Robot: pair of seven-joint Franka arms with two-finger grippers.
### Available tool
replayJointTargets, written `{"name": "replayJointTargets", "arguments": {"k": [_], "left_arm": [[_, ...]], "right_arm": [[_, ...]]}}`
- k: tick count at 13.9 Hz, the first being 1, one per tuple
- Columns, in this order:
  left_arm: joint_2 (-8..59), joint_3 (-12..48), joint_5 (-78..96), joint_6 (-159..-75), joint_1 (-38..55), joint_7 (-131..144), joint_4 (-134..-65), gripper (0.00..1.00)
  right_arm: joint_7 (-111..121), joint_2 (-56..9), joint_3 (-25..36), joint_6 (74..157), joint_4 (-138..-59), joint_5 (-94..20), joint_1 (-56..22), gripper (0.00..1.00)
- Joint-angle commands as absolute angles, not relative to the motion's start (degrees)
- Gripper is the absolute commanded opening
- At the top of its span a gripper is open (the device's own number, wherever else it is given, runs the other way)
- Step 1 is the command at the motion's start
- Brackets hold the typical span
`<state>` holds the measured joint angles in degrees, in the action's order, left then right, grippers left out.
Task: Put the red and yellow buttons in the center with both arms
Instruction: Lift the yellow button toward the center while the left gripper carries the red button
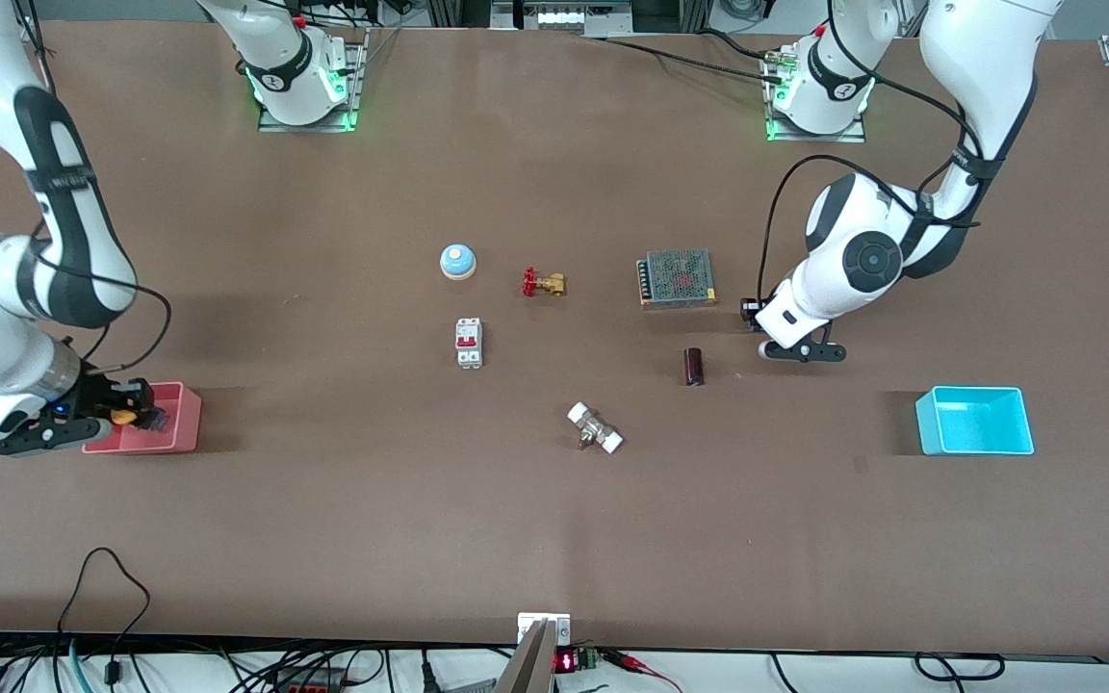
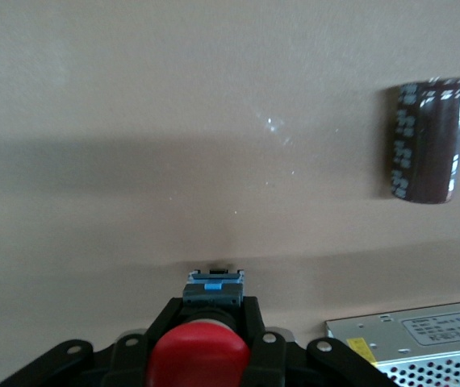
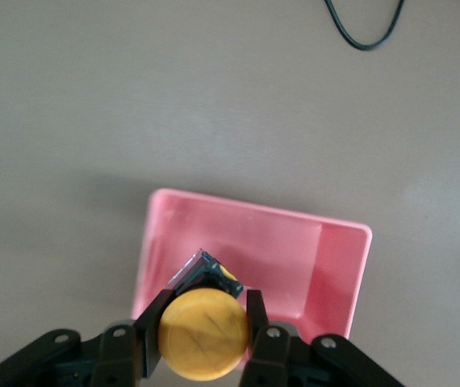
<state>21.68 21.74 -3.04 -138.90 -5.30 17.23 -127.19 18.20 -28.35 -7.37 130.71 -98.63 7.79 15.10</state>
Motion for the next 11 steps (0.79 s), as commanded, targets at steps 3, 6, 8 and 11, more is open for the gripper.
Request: {"name": "replayJointTargets", "arguments": {"k": [3,6,8,11], "left_arm": [[21.4,21.5,-5.3,-139.2,-5.1,19.3,-127.2,1.0],[17.5,21.6,-5.3,-131.9,-5.4,19.2,-124.0,1.0],[16.3,21.6,-5.4,-118.3,-5.5,19.0,-115.2,1.0],[17.5,21.6,-5.4,-109.1,-5.4,18.9,-106.9,1.0]], "right_arm": [[3.1,-19.8,-16.3,118.8,-100.5,6.8,13.7,0.42],[-10.4,-19.0,-17.6,120.9,-103.5,7.2,7.2,0.42],[-16.1,-19.2,-17.6,126.4,-106.8,7.7,3.5,0.42],[-20.3,-20.1,-17.5,133.1,-112.0,10.6,1.0,0.41]]}}
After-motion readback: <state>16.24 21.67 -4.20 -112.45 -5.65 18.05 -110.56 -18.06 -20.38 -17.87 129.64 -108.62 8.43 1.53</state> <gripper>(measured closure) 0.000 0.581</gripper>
